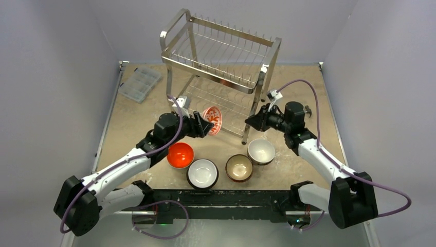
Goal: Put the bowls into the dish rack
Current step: Adjust the dish rack at the center of the board.
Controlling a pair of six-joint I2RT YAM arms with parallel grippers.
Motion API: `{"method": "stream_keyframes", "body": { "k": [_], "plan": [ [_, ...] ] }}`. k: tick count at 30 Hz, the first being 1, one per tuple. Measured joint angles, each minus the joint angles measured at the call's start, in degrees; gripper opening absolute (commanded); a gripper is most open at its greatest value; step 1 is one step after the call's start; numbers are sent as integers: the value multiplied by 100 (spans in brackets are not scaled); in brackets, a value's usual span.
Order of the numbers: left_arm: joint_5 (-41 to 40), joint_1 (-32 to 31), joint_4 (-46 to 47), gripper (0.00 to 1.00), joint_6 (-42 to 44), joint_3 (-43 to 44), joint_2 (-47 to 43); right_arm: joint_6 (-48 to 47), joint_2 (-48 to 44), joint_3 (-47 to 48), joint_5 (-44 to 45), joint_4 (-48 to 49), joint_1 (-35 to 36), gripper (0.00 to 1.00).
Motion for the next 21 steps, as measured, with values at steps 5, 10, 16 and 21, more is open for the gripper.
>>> {"method": "stream_keyframes", "body": {
  "k": [5, 10, 16, 21],
  "plan": [
    [170, 0, 562, 0, 291, 94, 721, 79, -46, -109, -267, 101, 105, 22],
    [424, 0, 1143, 0, 470, 151, 1453, 166, -247, -247, -343, 184, 136, 44],
    [643, 0, 1912, 0, 525, 310, 2293, 306, -752, -286, -361, 216, 136, 70],
    [686, 0, 2553, 0, 522, 498, 2835, 361, -1283, -387, -136, 192, 136, 76]
  ]
}}
